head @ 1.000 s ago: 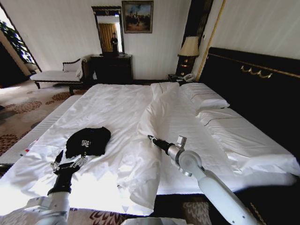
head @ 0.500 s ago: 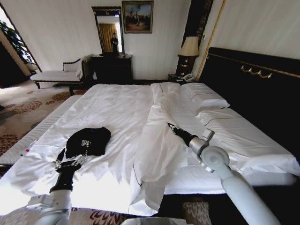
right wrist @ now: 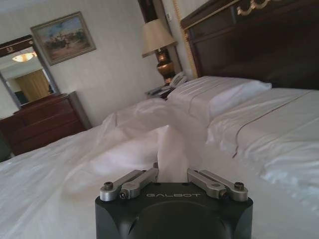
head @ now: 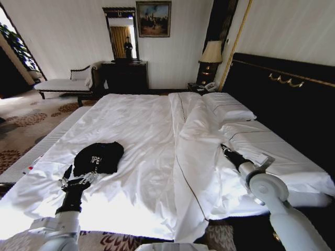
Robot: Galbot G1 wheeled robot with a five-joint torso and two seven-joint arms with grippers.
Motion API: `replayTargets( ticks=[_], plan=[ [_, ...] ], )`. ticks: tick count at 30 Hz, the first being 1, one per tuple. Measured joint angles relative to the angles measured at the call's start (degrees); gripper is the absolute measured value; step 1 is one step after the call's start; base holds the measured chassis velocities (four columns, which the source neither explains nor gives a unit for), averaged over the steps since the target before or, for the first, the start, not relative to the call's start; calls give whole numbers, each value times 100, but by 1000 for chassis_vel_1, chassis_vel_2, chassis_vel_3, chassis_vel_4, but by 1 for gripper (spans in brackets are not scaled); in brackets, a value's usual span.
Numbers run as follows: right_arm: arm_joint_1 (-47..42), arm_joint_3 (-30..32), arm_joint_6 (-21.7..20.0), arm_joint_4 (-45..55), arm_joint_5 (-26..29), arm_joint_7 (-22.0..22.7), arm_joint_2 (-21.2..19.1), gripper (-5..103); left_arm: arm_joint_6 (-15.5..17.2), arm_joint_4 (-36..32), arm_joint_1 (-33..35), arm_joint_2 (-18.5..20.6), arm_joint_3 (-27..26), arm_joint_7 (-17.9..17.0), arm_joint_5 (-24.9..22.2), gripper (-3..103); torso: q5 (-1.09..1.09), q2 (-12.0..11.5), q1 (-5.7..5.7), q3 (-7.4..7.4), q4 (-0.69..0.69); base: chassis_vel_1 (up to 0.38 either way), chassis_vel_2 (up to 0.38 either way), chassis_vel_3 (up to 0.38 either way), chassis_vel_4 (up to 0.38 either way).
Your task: Fold the clothes on the bed.
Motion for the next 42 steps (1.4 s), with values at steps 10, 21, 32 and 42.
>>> replayTargets(
  ticks=[10, 21, 32, 42],
  plan=[
    [-593, 686, 156, -33, -610, 34, 585, 1, 6, 117, -188, 106, 89, 7, -31, 100, 0, 0, 0, 0, 1, 0, 0, 0, 0],
    [-1095, 703, 182, -522, -933, 511, 1325, 1, 13, 331, -335, 120, 148, 22, -63, 100, -1, 0, 0, 0, 2, 0, 0, 0, 0],
    [-1520, 866, 147, -1126, -1321, 761, 1379, 1, -18, 501, -483, 142, 141, 36, -187, 100, 1, -1, 2, 0, 9, 0, 0, 0, 0],
    [-1666, 758, 69, -965, -1316, 1103, 1427, 1, -6, 543, -586, 147, 191, 38, -208, 100, 0, -1, 2, 0, 5, 0, 0, 0, 0]
  ],
)
